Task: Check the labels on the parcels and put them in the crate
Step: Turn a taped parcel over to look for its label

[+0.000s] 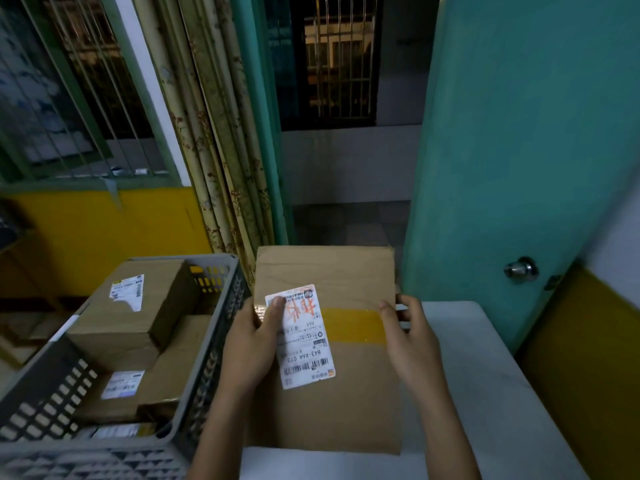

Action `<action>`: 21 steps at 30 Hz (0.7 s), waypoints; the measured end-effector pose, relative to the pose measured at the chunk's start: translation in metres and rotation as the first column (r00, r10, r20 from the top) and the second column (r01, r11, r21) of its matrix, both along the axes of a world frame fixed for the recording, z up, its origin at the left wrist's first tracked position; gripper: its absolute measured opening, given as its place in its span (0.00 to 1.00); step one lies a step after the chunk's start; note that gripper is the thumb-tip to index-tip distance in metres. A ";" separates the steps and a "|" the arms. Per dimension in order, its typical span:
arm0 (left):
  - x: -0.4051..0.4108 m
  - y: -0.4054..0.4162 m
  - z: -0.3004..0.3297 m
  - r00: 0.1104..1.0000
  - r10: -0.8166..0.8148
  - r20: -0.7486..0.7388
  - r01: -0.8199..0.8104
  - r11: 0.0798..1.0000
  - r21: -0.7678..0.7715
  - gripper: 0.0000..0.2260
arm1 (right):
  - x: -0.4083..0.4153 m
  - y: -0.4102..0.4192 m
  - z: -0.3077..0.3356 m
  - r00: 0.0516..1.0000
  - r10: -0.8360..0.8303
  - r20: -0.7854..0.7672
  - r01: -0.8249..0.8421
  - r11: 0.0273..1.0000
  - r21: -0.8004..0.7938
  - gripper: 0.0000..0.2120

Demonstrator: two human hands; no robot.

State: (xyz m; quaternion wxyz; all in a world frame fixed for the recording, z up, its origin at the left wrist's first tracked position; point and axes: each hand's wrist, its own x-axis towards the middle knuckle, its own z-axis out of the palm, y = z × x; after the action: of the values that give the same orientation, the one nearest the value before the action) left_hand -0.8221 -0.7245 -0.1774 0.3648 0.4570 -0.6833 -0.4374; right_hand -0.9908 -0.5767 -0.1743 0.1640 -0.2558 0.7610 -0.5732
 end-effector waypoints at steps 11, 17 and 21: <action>-0.003 0.003 -0.003 0.995 0.028 0.098 -0.025 0.999 -0.036 0.29 | -0.002 -0.007 0.003 0.993 -0.100 -0.056 0.109 0.978 0.179 0.31; -0.001 0.003 -0.004 0.979 0.078 0.191 -0.050 0.988 -0.145 0.32 | 0.001 -0.011 0.000 0.996 -0.086 -0.014 0.087 0.964 0.253 0.37; 0.004 -0.002 -0.005 0.972 0.078 0.221 -0.059 0.994 -0.088 0.38 | 0.005 -0.005 0.008 0.999 -0.035 0.017 0.031 0.978 0.207 0.36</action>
State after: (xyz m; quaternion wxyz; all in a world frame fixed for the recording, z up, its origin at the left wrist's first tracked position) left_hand -0.8184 -0.7263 -0.1821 0.3184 0.5116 -0.7209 -0.3423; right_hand -0.9857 -0.5814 -0.1661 0.1878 -0.2188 0.8188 -0.4964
